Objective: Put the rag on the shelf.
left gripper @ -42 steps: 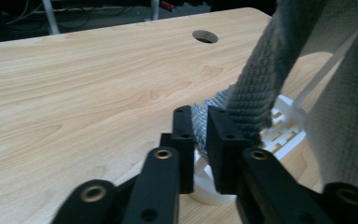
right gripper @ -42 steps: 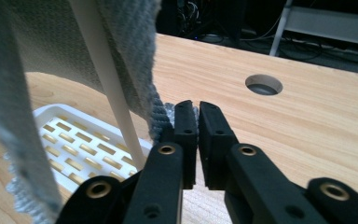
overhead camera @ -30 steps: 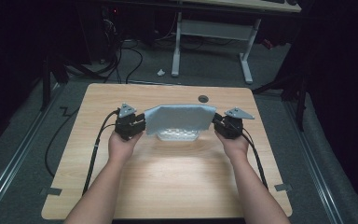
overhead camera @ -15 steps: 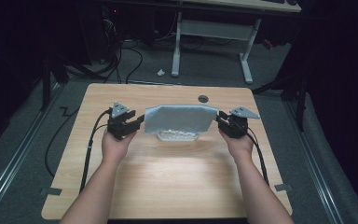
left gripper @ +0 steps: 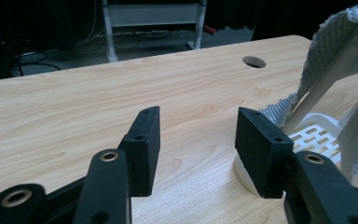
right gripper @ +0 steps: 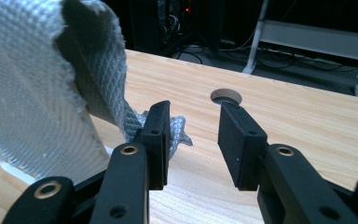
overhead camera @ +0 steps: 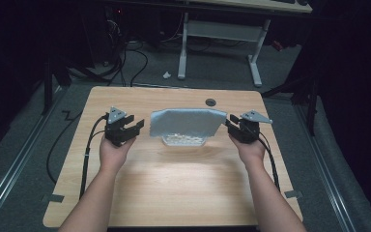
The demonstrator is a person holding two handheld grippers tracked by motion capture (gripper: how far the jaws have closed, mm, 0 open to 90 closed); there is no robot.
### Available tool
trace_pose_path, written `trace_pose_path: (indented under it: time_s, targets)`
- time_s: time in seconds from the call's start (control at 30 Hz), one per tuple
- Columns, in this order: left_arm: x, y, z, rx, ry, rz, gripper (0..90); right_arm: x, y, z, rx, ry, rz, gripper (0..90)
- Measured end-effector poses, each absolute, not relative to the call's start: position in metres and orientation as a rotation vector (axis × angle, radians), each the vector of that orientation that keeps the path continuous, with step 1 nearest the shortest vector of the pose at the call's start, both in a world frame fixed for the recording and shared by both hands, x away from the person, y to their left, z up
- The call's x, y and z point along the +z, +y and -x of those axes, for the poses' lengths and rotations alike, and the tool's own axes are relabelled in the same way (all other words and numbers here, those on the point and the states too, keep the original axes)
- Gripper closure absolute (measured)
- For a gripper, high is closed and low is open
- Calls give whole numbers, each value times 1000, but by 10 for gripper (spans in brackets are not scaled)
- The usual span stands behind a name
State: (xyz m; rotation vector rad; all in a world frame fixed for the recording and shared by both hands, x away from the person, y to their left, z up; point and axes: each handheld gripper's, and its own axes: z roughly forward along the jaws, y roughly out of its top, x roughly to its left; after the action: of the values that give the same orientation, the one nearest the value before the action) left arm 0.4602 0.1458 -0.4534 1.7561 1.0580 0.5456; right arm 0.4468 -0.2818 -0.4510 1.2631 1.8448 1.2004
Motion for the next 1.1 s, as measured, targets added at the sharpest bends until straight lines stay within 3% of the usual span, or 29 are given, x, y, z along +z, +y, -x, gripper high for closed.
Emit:
trace_pose_path:
  time_s: [0.6, 1.1]
  targets:
    - [-457, 129, -454, 517, 1010, -1777, 506, -460, -273, -478, 1190, 1845, -1327, 649]
    - [-462, 123, -452, 512, 1000, -1785, 506, -437, -278, -469, 1191, 1819, -1268, 676]
